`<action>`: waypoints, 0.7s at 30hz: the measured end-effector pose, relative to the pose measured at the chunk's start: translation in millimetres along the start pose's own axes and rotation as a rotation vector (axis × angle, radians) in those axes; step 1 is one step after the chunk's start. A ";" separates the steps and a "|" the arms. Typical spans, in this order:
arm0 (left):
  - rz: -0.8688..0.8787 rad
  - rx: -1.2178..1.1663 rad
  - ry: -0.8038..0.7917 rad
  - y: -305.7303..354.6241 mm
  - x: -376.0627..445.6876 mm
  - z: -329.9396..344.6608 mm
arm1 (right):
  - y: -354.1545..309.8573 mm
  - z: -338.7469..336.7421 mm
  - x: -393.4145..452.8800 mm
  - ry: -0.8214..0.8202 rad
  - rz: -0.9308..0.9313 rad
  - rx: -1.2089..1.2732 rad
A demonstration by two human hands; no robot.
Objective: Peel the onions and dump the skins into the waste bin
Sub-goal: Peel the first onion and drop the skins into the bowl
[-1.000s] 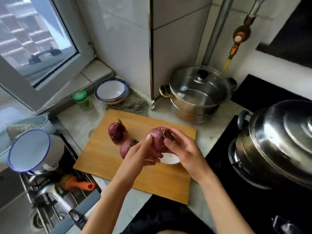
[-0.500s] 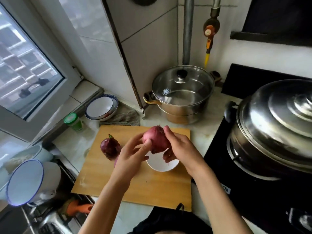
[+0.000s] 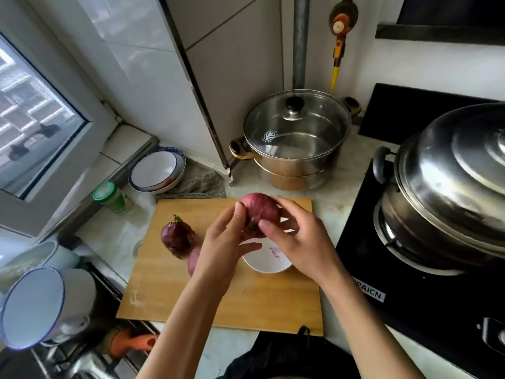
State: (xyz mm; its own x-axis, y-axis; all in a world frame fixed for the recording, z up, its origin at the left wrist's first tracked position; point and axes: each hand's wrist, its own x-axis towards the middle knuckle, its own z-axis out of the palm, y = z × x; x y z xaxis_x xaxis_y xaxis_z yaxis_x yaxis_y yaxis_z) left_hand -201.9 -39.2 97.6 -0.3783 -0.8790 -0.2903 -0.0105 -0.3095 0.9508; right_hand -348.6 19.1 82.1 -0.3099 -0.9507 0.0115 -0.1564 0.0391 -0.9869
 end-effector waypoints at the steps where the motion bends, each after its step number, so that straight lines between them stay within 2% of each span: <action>1: 0.015 0.013 -0.011 -1.1 -0.1 -0.3 | -0.5 2.0 -0.2 0.019 0.005 0.036; 5: 0.090 0.095 -0.044 -3.6 -1.3 -2.5 | -8.2 4.1 2.9 0.010 0.090 0.196; 12: 0.194 0.351 -0.144 -17.3 -4.2 -15.5 | -14.0 2.7 8.0 -0.088 0.380 0.244; 16: 0.240 0.379 -0.136 -23.2 -5.2 -20.1 | -11.4 2.7 9.9 -0.115 0.430 0.253; 21: 0.250 0.363 -0.125 -18.7 -1.7 -22.2 | -13.5 4.3 7.8 -0.132 0.387 0.245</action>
State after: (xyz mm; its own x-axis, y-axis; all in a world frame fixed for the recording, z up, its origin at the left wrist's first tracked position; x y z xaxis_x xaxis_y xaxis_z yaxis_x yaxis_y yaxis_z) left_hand -180.5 -39.9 78.0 -0.5193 -0.8529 -0.0533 -0.2196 0.0729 0.9729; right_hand -344.8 9.8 94.8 -0.1775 -0.9120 -0.3698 0.1781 0.3398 -0.9235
